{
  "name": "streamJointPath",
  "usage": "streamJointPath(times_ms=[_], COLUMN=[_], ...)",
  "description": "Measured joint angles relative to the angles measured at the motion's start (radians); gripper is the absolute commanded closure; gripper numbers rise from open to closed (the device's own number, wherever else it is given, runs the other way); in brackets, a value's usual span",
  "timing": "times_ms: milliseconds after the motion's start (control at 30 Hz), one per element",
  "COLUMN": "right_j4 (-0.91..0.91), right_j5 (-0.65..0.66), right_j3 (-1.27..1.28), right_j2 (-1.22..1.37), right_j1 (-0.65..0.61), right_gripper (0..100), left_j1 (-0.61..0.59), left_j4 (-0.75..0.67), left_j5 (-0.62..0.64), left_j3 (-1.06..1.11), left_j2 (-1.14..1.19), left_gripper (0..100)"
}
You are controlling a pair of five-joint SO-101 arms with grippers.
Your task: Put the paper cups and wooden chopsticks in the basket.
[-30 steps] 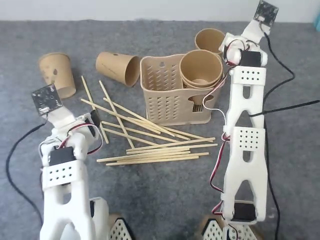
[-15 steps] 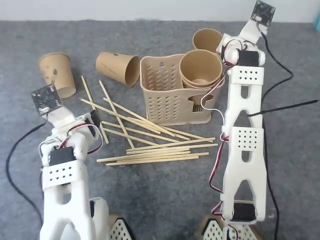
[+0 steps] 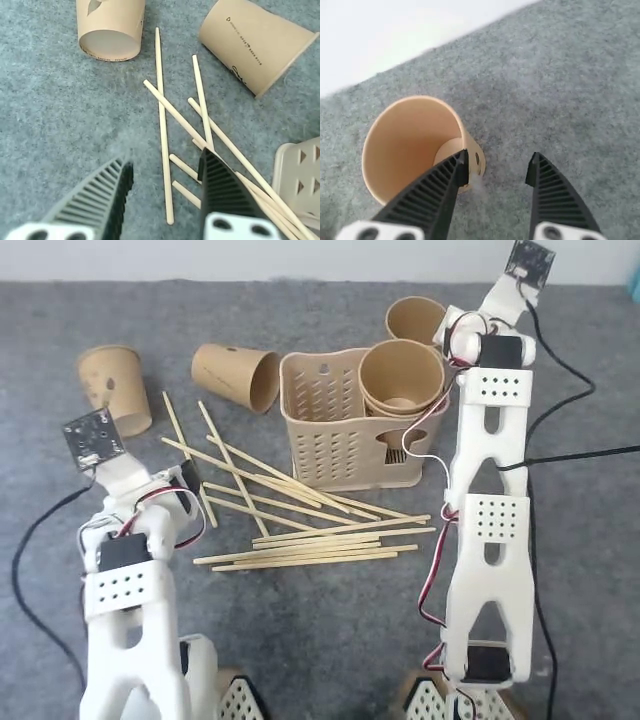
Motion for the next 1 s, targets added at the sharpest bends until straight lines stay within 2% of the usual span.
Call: streamJointPath(times_ms=[400, 533, 1000], right_j4=[0.069, 0.014, -0.078], right_j5=[-0.011, -0.071, -0.087], right_j3=[0.000, 0.000, 0.000], right_j2=[-0.006, -0.006, -0.006], right_j1=[-0.032, 0.000, 0.003], right_gripper=[79.4, 79.3, 79.3], left_j1=[0.000, 0.000, 0.000], left_j4=[0.000, 0.000, 0.000], left_j5=[0.000, 0.000, 0.000], left_j3=[0.000, 0.000, 0.000], left_j2=[0.000, 0.000, 0.000], left_gripper=[80, 80, 80])
